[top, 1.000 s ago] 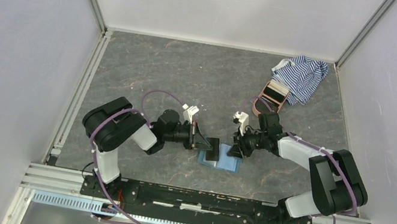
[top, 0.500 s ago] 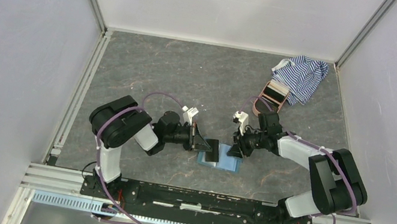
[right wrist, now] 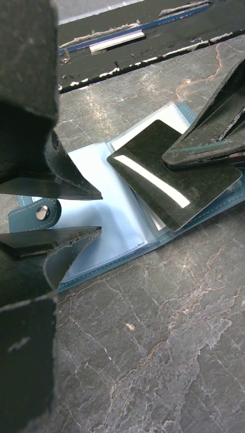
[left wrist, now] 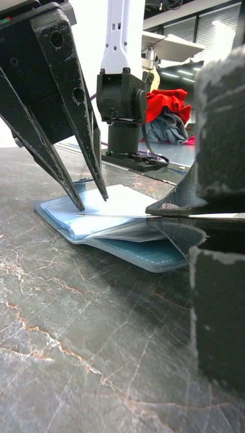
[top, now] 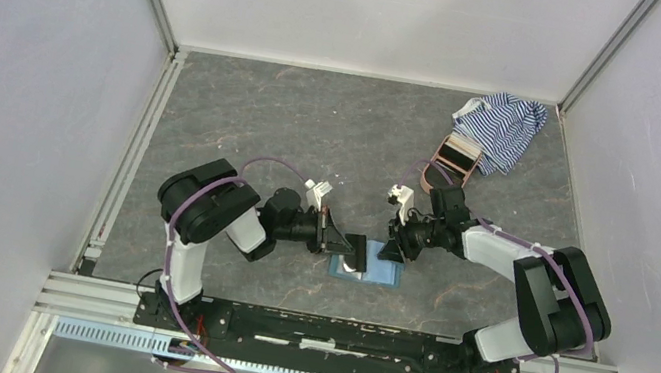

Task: Put the credit cards into the card holder
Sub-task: Insert the credit card into the card holder.

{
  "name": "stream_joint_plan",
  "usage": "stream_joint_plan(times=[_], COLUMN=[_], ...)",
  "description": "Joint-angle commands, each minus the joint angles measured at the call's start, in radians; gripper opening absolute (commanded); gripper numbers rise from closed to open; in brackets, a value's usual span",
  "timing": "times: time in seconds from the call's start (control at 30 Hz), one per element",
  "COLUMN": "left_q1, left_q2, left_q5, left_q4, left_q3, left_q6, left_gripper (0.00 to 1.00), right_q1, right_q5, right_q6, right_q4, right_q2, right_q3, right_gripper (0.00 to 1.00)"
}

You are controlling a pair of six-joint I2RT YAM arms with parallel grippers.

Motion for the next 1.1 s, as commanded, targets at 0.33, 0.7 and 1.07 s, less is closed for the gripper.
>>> stream_joint_plan(times=[0.33, 0.7, 1.07], left_q1=[-0.014, -0.037, -0.059], left_q2=[0.037, 0.026, 0.054], left_q5=[-0.02, -0.05, -0.064], left_q4=[0.085, -0.001, 0.057], left_q3=[-0.009, 0.007, -0.004], left_q6=[-0.077, -0.036, -0.076], left_gripper=[0.02, 0.02, 0.02], right_q1=[0.004, 0.006, 0.005], right_q5=[0.023, 0.021, 0.018], right_q6=[-0.024, -0.024, -0.025], right_q4=[-0.012, -0.014, -0.015], right_q2=[0.021, 0.021, 0.019], right_q3=[0.018, 0.019, 0.019], right_gripper=[0.32, 0.32, 0.32])
